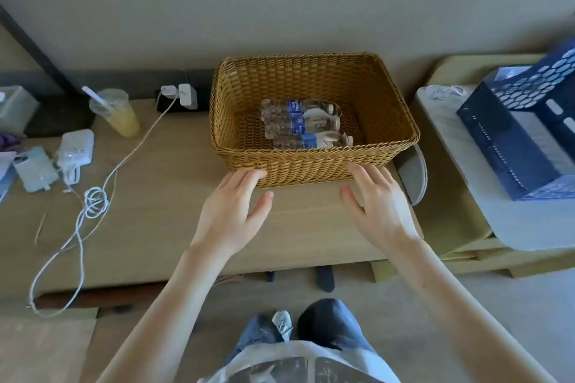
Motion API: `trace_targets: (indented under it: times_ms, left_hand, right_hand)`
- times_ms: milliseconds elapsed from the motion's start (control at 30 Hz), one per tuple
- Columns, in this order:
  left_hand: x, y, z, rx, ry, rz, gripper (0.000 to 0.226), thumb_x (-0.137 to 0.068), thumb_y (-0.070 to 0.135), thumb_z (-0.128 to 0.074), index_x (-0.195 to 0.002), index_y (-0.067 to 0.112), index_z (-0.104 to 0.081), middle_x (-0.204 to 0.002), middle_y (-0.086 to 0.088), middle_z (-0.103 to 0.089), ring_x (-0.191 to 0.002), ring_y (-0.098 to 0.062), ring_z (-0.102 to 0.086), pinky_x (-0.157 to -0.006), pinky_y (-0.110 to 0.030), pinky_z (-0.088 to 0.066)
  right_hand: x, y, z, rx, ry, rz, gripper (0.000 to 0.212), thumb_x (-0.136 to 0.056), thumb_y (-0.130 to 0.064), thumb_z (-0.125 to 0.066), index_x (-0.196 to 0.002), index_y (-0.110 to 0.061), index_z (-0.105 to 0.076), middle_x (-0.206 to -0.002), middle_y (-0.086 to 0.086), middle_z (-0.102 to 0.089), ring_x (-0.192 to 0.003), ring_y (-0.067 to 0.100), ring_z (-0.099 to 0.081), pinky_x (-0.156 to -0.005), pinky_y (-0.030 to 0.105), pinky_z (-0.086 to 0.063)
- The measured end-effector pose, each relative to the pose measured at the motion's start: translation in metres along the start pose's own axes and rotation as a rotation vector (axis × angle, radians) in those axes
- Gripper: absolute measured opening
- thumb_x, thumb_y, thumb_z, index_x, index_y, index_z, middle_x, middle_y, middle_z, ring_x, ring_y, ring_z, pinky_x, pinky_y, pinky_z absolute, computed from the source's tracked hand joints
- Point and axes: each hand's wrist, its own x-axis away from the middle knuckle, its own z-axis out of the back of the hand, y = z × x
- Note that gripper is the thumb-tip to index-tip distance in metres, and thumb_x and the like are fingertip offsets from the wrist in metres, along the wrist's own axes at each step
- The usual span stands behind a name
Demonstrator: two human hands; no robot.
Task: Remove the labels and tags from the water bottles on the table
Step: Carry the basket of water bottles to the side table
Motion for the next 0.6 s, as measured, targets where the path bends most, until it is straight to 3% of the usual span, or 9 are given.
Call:
trace_targets:
  times_ms: [100,233,367,467,600]
  left_hand:
    - [-0.013,0.002,-0.01,0.052,-0.035,0.035,0.041,-0.095,0.035,-0.049,-0.124,0.01,-0.063,-0.125,-0.001,-0.064,-0.117,-0.019,-0.058,-0.081,-0.034,-0.057]
    - [-0.033,0.006,-0.021,0.024,-0.043,0.019,0.042,-0.096,0.038,-0.047,-0.125,0.012,-0.063,-0.125,0.0,-0.064,-0.117,-0.018,-0.058,-0.081,-0.028,-0.051]
    - [-0.068,0.007,-0.016,-0.026,-0.005,0.014,0.052,-0.095,0.046,-0.036,-0.126,0.012,-0.061,-0.125,0.001,-0.063,-0.115,-0.017,-0.058,-0.079,-0.03,-0.052]
    - [-0.099,0.005,-0.017,-0.052,0.009,-0.016,0.045,-0.097,0.04,-0.043,-0.126,0.011,-0.061,-0.124,-0.001,-0.064,-0.114,-0.019,-0.059,-0.081,-0.03,-0.051]
    - [-0.14,-0.005,-0.019,-0.084,0.039,-0.017,0.036,-0.099,0.029,-0.055,-0.129,0.01,-0.06,-0.129,-0.004,-0.063,-0.12,-0.021,-0.058,-0.092,-0.03,-0.047]
  right_hand:
    - [-0.007,0.008,-0.008,-0.075,0.026,0.005,0.032,-0.1,-0.024,-0.053,-0.12,-0.005,-0.068,-0.109,0.009,-0.072,-0.097,0.029,-0.064,-0.073,0.041,-0.058]
    - [-0.022,0.024,-0.013,-0.108,0.01,0.065,0.027,-0.099,-0.018,-0.055,-0.115,-0.004,-0.071,-0.106,0.01,-0.073,-0.094,0.027,-0.066,-0.07,0.04,-0.058]
    - [-0.056,0.046,-0.006,-0.108,0.036,0.088,0.024,-0.098,-0.014,-0.062,-0.117,-0.002,-0.071,-0.11,0.011,-0.073,-0.099,0.029,-0.067,-0.075,0.041,-0.058]
    - [-0.082,0.062,-0.003,-0.1,0.034,0.105,0.025,-0.097,-0.011,-0.065,-0.119,-0.002,-0.07,-0.114,0.012,-0.072,-0.106,0.03,-0.066,-0.082,0.041,-0.058]
    - [-0.117,0.082,-0.003,-0.152,0.007,0.037,0.031,-0.1,-0.017,-0.061,-0.13,-0.009,-0.064,-0.123,0.007,-0.069,-0.116,0.023,-0.06,-0.09,0.029,-0.049]
